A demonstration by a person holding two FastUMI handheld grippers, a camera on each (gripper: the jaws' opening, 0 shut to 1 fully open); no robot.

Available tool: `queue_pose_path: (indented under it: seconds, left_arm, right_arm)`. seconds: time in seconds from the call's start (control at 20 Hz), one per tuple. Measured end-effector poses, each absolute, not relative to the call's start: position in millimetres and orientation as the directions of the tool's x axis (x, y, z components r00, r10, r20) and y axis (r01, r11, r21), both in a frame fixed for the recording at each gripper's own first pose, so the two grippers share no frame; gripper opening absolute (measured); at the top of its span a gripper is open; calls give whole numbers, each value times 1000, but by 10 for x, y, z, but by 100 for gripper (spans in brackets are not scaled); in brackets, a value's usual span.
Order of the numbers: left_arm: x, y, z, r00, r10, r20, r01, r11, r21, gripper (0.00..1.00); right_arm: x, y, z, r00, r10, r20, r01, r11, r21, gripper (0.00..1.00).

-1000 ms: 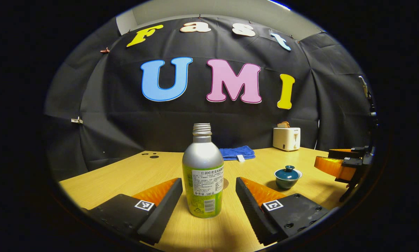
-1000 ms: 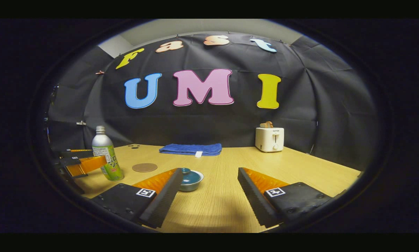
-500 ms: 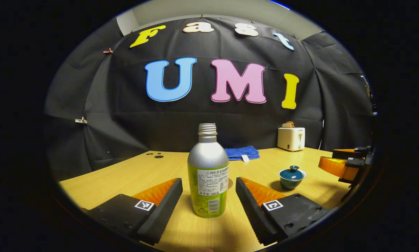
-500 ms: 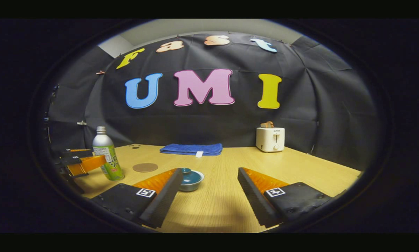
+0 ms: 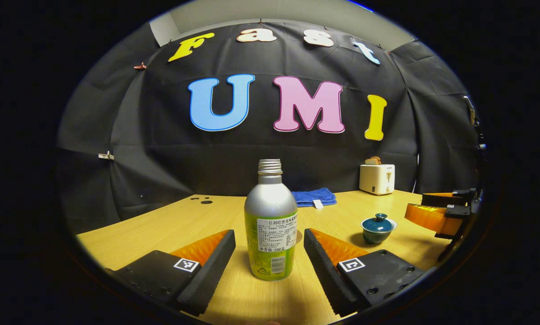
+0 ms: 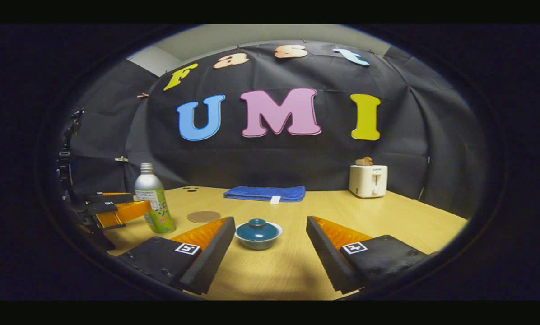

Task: Open the teacup lid with one hand, grasp the water bottle and pour water into the teacup with the other hand; after pouring, place the water bottle on the coaster and then close the teacup lid.

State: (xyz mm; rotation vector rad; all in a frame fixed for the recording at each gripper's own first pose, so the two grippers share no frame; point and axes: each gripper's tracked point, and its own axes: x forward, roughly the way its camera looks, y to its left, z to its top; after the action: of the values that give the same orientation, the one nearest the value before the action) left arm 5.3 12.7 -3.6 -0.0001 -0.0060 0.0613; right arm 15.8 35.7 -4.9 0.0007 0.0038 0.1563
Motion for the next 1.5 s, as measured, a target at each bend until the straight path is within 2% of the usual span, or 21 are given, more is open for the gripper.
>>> queue_pose_path:
  seconds: [0.3,0.9,1.0,1.05,1.2,1.3,1.5]
  left_arm:
    - [9,425,-56,994,110,5,-110,994,-4,97]
    - [5,451,-45,995,98,6,-98,995,17,97]
    - [3,450,-43,995,96,6,-96,995,19,97]
    - [2,442,-58,995,95,6,-95,995,19,96]
    - [4,444,-48,996,90,6,-90,996,18,96]
    - [6,433,-54,996,89,7,-89,996,17,96]
    - [12,444,-54,996,89,7,-89,996,14,96]
  right_arm:
    - [501,419,-34,991,137,-15,-137,991,-3,98]
    - [935,559,-239,985,121,-123,-125,992,-25,98]
    - [983,484,-276,985,96,-141,-99,995,-12,91]
    - [987,468,-310,984,92,-154,-93,996,-2,84]
    - [1004,493,-364,976,90,-200,-92,996,-3,81]
    - [1009,520,-393,972,94,-217,-102,994,-29,74]
    - [988,551,-433,966,85,-244,-106,992,-73,68]
